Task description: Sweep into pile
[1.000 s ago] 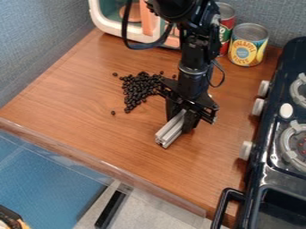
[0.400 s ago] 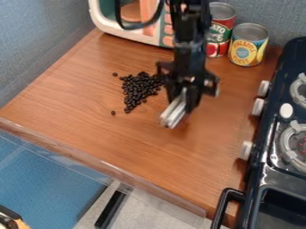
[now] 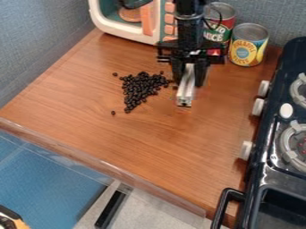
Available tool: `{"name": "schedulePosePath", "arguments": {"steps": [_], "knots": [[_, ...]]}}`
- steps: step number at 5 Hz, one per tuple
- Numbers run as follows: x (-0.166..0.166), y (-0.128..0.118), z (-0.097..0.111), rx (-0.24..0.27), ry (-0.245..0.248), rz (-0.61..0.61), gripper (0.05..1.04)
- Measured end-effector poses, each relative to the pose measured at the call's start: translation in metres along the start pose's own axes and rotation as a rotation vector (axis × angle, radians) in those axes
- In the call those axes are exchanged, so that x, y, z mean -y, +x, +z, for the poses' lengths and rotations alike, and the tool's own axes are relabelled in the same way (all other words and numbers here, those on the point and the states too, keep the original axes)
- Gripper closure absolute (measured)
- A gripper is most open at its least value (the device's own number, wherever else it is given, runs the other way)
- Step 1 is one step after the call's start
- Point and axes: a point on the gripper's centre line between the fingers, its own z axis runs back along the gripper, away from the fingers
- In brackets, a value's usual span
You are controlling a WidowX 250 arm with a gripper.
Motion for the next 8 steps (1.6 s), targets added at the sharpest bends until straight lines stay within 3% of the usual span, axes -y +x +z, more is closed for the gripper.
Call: {"name": "schedulePosePath", "arguments": {"steps": [2,3,5,8], "knots": [[0.003,0.018,-0.020,-0.080,-0.012,0.374,0.697],[0.003,0.031,-0.025,-0.111,-0.049,0.452,0.697],[0.000,0.052,-0.031,-0.106,-0.070,0.510,0.697],[-0.009,0.063,-0.042,-0.048,-0.030,0.543,0.697]]}}
